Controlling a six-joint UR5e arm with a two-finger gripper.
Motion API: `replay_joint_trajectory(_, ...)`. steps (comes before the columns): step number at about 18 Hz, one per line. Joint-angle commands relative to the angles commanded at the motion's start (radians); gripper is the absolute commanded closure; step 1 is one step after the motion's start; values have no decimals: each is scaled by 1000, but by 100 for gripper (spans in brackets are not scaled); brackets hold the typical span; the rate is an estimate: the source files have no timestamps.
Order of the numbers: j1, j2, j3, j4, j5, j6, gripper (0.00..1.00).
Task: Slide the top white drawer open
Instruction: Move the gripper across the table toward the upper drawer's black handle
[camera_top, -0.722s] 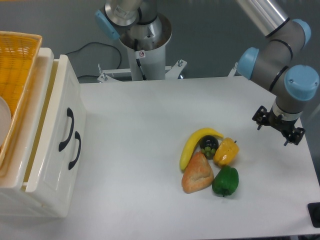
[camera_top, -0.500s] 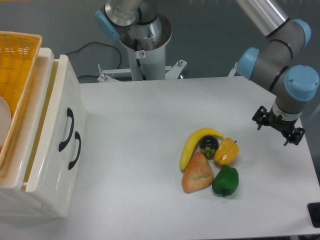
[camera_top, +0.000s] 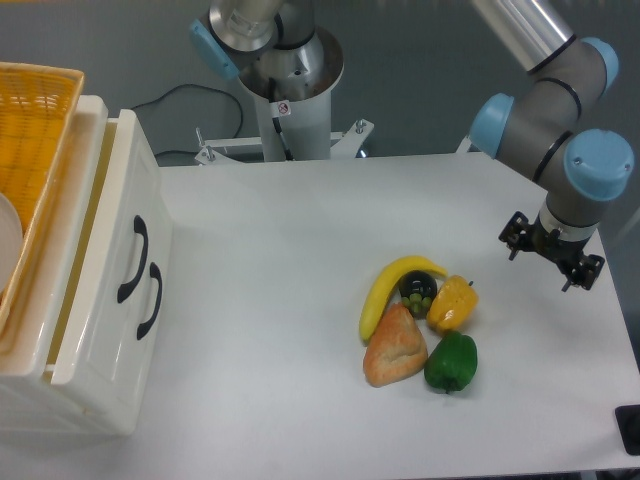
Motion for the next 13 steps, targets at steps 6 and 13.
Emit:
replay_joint_trajectory(6, -64, 115, -61, -86, -40, -225, 0)
replay_joint_trajectory(13, -207, 196, -92, -209, -45, -408, 0)
